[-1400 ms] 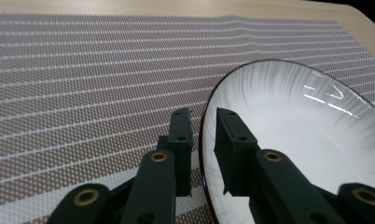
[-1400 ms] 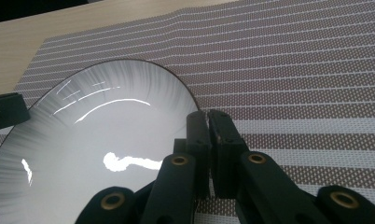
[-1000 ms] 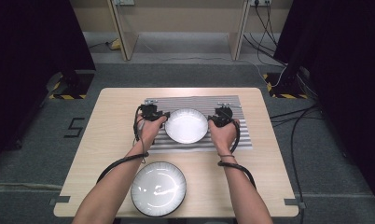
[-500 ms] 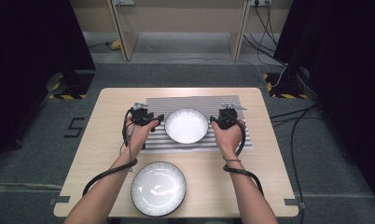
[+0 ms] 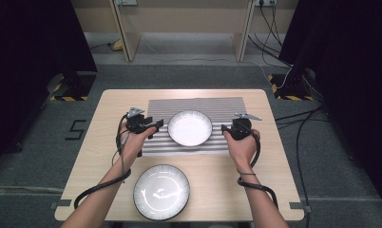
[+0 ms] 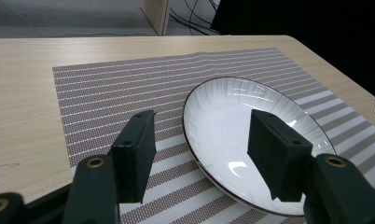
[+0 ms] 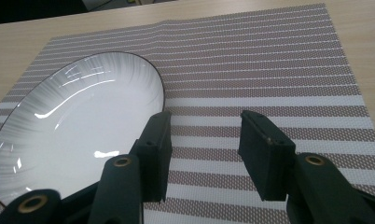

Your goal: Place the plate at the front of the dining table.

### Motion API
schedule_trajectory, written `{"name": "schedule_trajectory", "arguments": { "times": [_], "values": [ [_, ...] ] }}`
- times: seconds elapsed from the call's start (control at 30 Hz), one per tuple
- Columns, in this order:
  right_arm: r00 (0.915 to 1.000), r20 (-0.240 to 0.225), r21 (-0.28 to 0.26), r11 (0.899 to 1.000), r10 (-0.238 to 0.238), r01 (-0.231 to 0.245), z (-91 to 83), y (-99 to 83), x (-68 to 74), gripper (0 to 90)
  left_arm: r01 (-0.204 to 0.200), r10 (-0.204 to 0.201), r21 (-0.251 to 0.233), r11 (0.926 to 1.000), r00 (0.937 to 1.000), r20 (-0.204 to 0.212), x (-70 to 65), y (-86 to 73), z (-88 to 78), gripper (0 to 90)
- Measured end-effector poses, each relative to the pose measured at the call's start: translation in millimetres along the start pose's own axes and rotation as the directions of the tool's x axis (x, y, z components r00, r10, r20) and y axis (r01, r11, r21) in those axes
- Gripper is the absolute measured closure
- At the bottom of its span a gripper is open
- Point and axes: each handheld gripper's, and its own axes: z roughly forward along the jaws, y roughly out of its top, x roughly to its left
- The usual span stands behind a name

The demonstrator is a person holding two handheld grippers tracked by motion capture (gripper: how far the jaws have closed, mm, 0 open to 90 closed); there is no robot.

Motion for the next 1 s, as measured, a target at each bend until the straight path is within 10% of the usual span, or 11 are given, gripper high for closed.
{"name": "schedule_trajectory", "arguments": {
  "times": [1.0],
  "values": [
    [0.9999, -0.012, -0.029, 1.0, -0.012, 0.012, -73.6, -43.1, -23.2, 51.4, -0.03, 0.03, -0.022, 0.9993, 0.9995, 0.003, 14.1, -42.4, -72.1, 38.5]
  ]
}}
